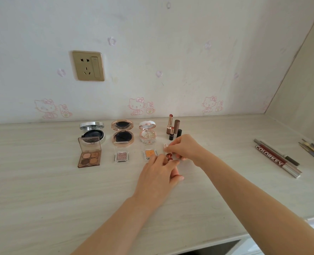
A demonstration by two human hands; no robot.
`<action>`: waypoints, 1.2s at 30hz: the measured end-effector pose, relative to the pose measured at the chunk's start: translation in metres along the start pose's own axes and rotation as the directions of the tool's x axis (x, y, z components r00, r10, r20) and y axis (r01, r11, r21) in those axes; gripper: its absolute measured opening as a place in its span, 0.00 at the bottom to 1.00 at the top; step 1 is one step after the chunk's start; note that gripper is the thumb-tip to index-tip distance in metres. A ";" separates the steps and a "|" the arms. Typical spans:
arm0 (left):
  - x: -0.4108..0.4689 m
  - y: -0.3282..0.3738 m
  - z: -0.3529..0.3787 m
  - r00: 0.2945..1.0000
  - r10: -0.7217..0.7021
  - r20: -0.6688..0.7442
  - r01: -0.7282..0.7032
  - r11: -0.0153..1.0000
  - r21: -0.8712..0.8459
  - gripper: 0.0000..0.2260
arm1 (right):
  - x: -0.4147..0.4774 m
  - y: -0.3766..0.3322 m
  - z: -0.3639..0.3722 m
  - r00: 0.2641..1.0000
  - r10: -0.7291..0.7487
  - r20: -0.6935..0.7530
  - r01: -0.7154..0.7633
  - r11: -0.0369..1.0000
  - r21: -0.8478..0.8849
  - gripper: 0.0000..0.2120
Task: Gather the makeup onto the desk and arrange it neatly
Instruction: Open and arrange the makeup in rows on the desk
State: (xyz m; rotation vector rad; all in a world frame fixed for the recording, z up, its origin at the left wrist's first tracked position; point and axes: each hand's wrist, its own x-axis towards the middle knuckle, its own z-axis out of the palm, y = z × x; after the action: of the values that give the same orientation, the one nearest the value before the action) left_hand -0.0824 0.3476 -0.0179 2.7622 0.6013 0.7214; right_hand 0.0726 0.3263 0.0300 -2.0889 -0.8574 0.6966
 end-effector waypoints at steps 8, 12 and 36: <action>-0.002 0.002 -0.005 1.000 0.001 0.006 -0.001 1.000 -0.022 0.25 | -0.012 0.001 -0.010 1.000 -0.014 -0.002 0.014 0.998 0.065 0.09; -0.004 0.003 -0.007 1.000 0.000 -0.013 -0.001 0.999 -0.043 0.22 | -0.028 0.013 -0.028 0.998 -0.050 -0.045 0.051 0.998 0.022 0.09; 0.082 0.123 0.073 0.954 0.276 0.118 -0.241 0.939 -0.246 0.13 | -0.134 0.169 -0.171 0.879 -0.264 -0.398 0.043 0.874 -0.484 0.11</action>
State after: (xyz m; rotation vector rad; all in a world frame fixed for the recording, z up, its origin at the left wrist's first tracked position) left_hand 0.0600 0.2658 -0.0077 2.6711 0.1129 0.5818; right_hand 0.1659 0.0677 0.0162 -2.4192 -0.9705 -0.1197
